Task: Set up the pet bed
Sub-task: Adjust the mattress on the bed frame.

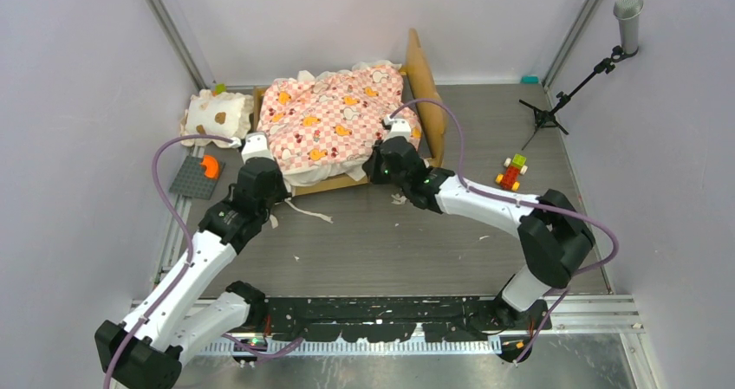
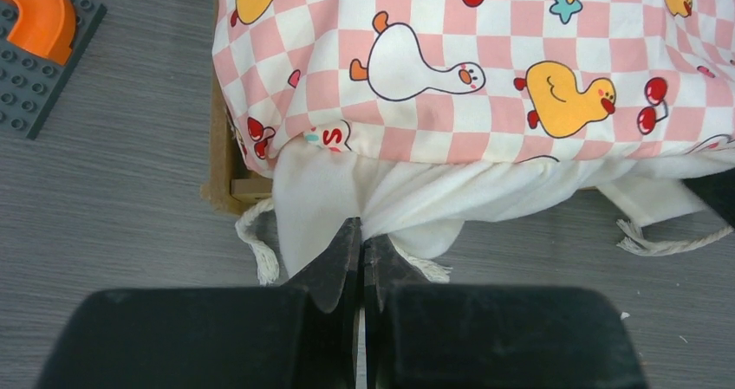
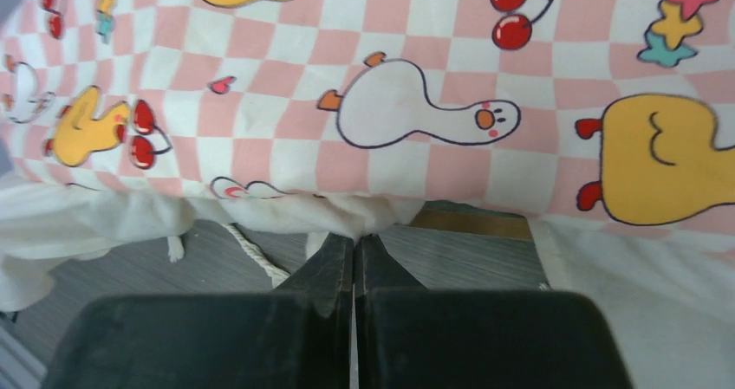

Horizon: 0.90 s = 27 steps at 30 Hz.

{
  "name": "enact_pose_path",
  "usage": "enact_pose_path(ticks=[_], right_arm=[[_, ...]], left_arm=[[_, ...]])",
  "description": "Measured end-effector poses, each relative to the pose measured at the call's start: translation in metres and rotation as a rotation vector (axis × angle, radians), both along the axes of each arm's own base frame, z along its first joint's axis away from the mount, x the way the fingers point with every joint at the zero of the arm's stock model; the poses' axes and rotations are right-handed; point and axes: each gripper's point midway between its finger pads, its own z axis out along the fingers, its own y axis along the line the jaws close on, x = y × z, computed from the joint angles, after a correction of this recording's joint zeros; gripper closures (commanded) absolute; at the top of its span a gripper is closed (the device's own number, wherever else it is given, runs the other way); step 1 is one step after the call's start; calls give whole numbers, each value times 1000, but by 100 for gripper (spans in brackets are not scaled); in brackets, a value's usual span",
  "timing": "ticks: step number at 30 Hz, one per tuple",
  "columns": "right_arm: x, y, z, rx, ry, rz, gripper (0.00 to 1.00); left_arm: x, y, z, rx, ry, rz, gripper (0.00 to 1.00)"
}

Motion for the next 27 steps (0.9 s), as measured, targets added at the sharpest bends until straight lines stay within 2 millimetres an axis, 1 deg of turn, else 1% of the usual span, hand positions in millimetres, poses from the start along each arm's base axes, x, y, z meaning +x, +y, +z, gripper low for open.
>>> enact_pose_path(ticks=[4,6,12,15,20,23,25,26,27], right_arm=[[-7,-5,29,-3,-10,15,99],[-11,-9,39,-15,-8,25,99],[-18,-12,60,-82,29,66,99],[-21,-13,66,-104,37,84,99],[-33,-16,57,-147,82,133,99],[-41,-17,54,-175,114,175,88],[-44,-17,53,-196,132,197,79],[-45,-18,51,-207,140,201,73],[-46,-20,47,-225,149,203,70]], left_arm=[[-3,0,-5,0,9,-6,100],[-4,0,-7,-1,13,-11,100],[-5,0,-5,-5,5,-12,100],[-6,0,-5,-6,4,-12,100],[-8,1,-5,-6,7,-11,100],[-11,2,-5,-15,5,-12,98],[-15,3,-9,-21,8,-10,95],[-16,4,-13,-25,13,-3,91],[-18,5,-17,-24,22,4,85]])
